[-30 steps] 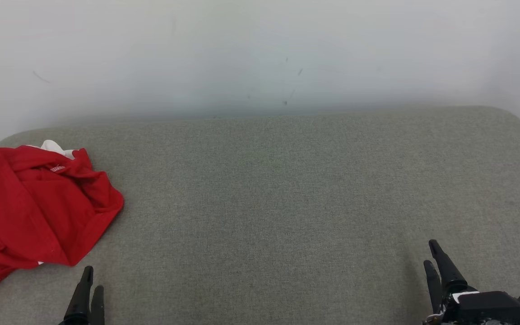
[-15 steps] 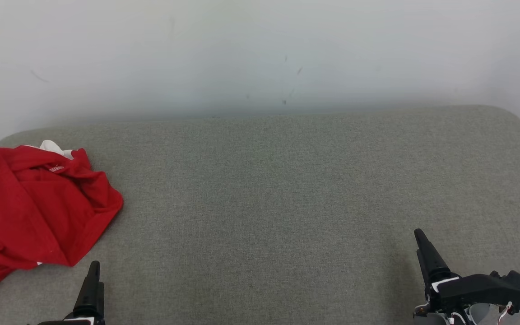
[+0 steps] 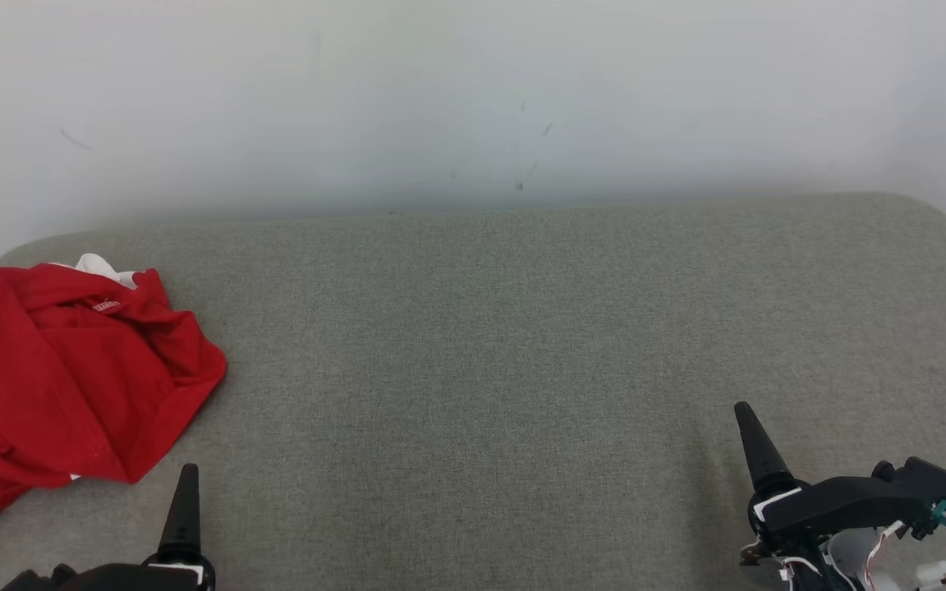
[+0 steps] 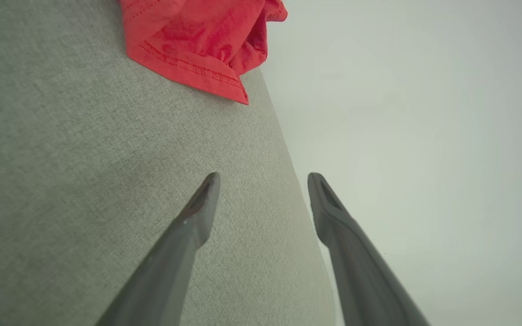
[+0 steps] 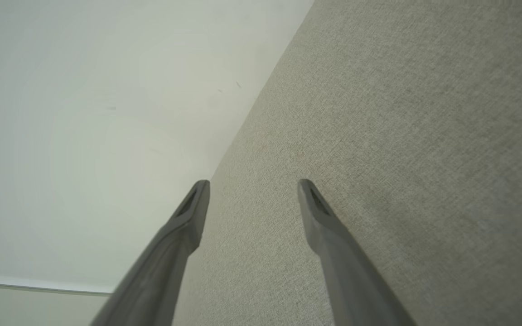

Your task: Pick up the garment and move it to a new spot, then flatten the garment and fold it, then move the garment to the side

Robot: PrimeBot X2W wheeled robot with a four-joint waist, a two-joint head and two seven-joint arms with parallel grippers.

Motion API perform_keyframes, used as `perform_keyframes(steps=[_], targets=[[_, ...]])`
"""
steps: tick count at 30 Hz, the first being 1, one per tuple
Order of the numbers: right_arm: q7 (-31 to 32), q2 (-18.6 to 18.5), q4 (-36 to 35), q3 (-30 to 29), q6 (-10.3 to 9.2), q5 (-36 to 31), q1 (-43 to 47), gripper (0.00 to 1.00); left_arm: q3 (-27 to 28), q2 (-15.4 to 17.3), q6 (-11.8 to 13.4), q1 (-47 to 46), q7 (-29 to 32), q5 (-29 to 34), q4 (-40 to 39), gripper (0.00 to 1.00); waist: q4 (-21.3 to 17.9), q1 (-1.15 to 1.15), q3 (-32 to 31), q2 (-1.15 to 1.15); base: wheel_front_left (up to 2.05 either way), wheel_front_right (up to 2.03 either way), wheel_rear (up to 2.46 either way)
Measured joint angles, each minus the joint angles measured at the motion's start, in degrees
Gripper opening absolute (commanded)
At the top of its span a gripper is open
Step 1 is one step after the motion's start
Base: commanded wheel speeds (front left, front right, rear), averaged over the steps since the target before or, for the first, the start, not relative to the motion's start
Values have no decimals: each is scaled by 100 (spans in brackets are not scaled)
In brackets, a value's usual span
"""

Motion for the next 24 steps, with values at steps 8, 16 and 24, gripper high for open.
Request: perform_keyframes(steps=[8,16,24], targets=[[-169,-83,54,194,-145,-586,-71,100,-227,45,112,-116,-160,689,7,100,18,0,-2,0,0,0,0],[-335,-204,68,374,-250,-1338,-222,100,-408,108,233,-242,-330,1432,-45,100,46,0,0,0,0,0,0],[-485,-289,66,508,-352,-2043,-315,100,-632,209,363,-326,-479,2214,-51,100,80,0,-1,0,0,0,0]])
